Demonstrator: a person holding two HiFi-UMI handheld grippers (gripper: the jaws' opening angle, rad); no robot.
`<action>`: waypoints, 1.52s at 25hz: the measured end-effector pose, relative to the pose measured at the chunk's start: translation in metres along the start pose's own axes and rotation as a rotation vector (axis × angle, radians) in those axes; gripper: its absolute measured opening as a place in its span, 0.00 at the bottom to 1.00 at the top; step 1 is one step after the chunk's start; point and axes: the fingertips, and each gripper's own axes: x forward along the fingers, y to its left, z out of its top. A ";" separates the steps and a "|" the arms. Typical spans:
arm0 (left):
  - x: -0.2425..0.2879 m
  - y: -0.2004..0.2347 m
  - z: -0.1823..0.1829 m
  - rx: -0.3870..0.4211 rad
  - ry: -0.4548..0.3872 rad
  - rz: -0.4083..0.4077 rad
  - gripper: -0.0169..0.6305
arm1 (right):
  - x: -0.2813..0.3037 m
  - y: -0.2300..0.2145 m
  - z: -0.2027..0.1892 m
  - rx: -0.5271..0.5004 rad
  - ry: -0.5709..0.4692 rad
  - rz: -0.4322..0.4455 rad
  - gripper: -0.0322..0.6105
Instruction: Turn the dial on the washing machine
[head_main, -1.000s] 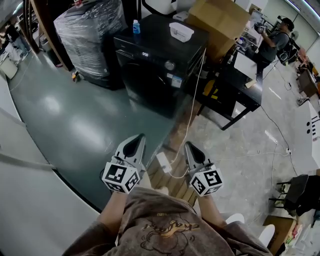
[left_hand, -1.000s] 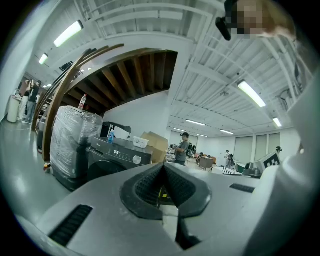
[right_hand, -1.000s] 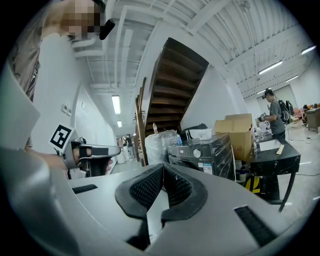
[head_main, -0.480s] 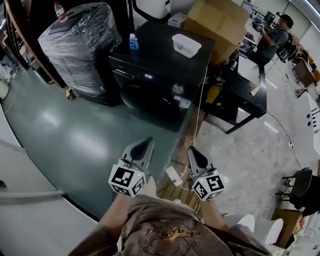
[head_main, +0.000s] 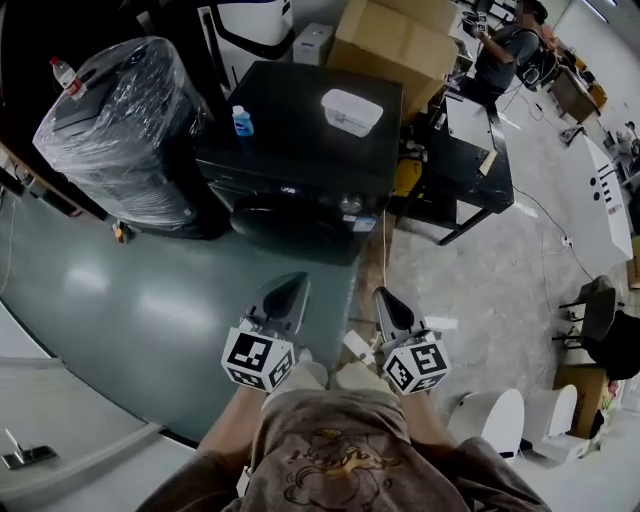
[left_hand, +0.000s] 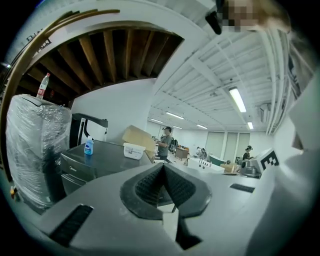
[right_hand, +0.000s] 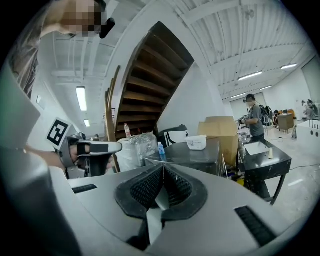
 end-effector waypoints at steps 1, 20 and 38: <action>0.004 0.003 0.002 -0.002 0.000 -0.009 0.01 | 0.005 0.000 0.002 -0.001 0.000 -0.009 0.05; 0.062 0.042 0.010 -0.026 -0.002 -0.075 0.01 | 0.080 -0.026 0.013 -0.013 0.005 -0.093 0.24; 0.092 0.074 -0.020 -0.018 0.061 -0.093 0.01 | 0.181 -0.098 -0.059 0.025 0.146 -0.238 0.46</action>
